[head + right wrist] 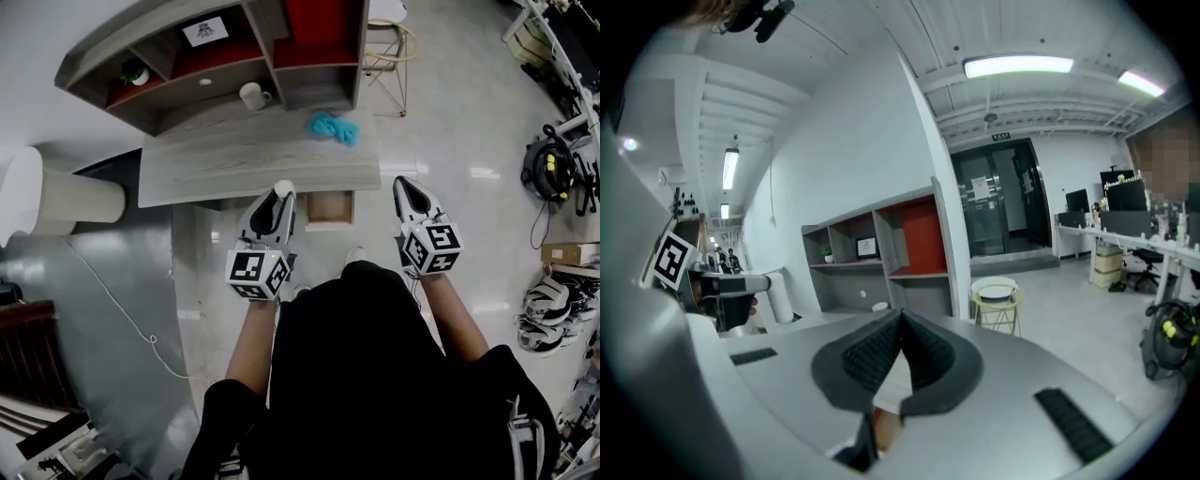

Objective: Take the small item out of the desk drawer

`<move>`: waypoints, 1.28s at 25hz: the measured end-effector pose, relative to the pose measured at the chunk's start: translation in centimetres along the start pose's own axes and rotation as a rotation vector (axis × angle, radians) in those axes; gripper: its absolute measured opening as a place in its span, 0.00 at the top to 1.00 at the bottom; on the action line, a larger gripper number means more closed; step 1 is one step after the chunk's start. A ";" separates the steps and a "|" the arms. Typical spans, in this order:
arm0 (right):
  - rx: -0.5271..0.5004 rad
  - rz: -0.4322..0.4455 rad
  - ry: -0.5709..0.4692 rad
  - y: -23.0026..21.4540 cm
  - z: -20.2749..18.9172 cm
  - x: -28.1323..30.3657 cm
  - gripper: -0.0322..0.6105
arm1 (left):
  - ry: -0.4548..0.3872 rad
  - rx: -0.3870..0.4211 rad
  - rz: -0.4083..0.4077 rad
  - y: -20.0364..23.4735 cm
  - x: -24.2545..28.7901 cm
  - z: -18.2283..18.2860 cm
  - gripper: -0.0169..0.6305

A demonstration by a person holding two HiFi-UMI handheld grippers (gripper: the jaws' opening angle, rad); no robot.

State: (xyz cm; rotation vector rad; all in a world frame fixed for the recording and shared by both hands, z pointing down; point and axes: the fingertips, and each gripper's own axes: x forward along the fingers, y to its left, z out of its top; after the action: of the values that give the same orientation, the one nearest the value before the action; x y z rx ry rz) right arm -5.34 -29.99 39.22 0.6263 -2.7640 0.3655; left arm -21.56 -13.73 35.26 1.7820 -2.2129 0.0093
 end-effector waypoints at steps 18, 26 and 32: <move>-0.025 -0.141 -0.126 7.5 5.3 -4.5 0.95 | -0.093 0.060 -0.062 5.1 -7.8 6.2 0.81; -0.019 -0.163 -0.135 6.5 4.9 -5.4 0.95 | -0.085 0.076 -0.097 3.6 -6.7 6.1 0.81; -0.009 -0.169 -0.141 4.7 5.1 -5.1 0.95 | -0.076 0.101 -0.108 2.4 -5.1 6.2 0.81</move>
State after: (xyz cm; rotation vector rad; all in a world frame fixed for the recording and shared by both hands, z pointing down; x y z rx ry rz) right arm -4.15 -25.51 31.93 0.9081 -2.8150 0.2817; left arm -24.28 -9.47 28.52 1.9848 -2.2009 0.0312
